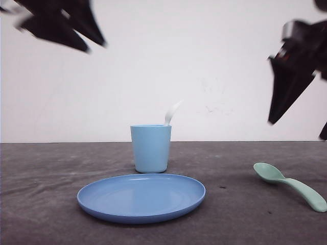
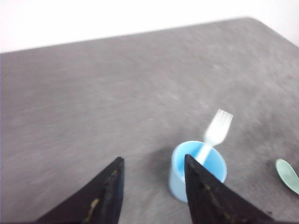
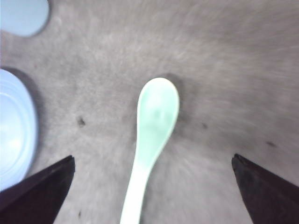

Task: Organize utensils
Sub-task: 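Open the left gripper and withdraw it from the cup, then lower the right gripper onto the mint-green spoon and grasp it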

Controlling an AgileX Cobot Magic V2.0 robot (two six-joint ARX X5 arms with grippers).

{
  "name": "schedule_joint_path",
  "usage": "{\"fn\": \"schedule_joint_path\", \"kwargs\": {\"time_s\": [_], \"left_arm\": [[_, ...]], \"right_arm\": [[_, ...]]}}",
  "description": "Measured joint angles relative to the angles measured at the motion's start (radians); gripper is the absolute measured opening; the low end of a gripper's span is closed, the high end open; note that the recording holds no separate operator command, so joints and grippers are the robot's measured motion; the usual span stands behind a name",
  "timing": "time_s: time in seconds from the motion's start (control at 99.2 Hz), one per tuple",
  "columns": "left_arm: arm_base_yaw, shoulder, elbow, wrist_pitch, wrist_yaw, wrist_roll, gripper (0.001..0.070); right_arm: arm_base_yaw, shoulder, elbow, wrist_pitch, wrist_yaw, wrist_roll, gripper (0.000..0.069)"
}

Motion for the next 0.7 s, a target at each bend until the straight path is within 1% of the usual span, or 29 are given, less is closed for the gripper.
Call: {"fn": "schedule_joint_path", "kwargs": {"time_s": [0.091, 0.202, 0.343, 0.454, 0.625, 0.645, 0.696], "left_arm": [[0.05, -0.076, 0.0, -0.093, -0.002, -0.004, 0.0236], [0.098, -0.15, 0.0, -0.216, -0.002, -0.004, 0.0236], [0.135, -0.227, 0.0, -0.331, -0.004, -0.004, 0.0236], [0.142, -0.269, 0.0, -0.369, -0.004, -0.003, 0.0236], [0.142, -0.302, 0.0, -0.376, -0.004, -0.003, 0.0236], [0.142, -0.303, 0.0, -0.378, -0.004, -0.003, 0.0236], [0.142, -0.306, 0.0, -0.382, -0.004, -0.003, 0.0236]], "right_arm": [[0.011, 0.058, 0.0, 0.04, -0.019, 0.0, 0.068], [0.023, 0.119, 0.0, 0.085, -0.02, 0.0, 0.068], [0.031, 0.179, 0.0, 0.133, -0.024, 0.001, 0.068], [0.037, 0.205, 0.0, 0.166, -0.052, 0.0, 0.068], [0.053, 0.219, 0.0, 0.203, -0.069, 0.002, 0.0678], [0.055, 0.219, 0.0, 0.205, -0.069, 0.002, 0.0673], [0.061, 0.221, 0.0, 0.208, -0.069, 0.002, 0.0632]]}}
